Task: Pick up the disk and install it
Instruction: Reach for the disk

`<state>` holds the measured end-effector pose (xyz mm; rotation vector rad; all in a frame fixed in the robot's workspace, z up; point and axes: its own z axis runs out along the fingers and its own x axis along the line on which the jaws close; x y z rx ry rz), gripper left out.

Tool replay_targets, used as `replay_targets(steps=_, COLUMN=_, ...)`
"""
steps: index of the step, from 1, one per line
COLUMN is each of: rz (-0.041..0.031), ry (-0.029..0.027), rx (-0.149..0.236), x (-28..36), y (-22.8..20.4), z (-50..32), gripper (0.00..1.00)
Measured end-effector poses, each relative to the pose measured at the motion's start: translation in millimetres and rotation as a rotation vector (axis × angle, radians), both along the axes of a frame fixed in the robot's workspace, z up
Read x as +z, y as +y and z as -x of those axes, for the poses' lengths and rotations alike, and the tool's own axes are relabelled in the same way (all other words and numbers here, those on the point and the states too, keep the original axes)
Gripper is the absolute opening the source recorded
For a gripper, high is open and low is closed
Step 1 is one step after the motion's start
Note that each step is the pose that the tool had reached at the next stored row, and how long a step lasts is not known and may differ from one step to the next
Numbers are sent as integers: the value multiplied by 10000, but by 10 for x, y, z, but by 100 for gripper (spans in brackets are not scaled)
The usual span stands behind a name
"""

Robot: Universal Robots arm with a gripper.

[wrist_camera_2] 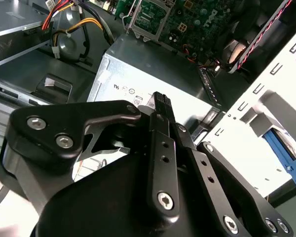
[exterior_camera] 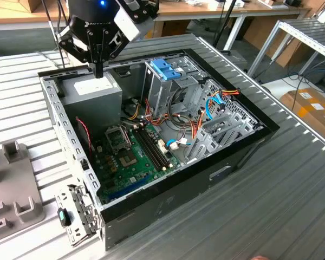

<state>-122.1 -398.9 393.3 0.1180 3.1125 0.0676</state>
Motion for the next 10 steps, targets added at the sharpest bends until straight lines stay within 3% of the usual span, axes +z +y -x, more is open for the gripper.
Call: replay_targets(steps=10, rz=9, ry=0, rx=0, x=-1, y=0, z=75, gripper=11)
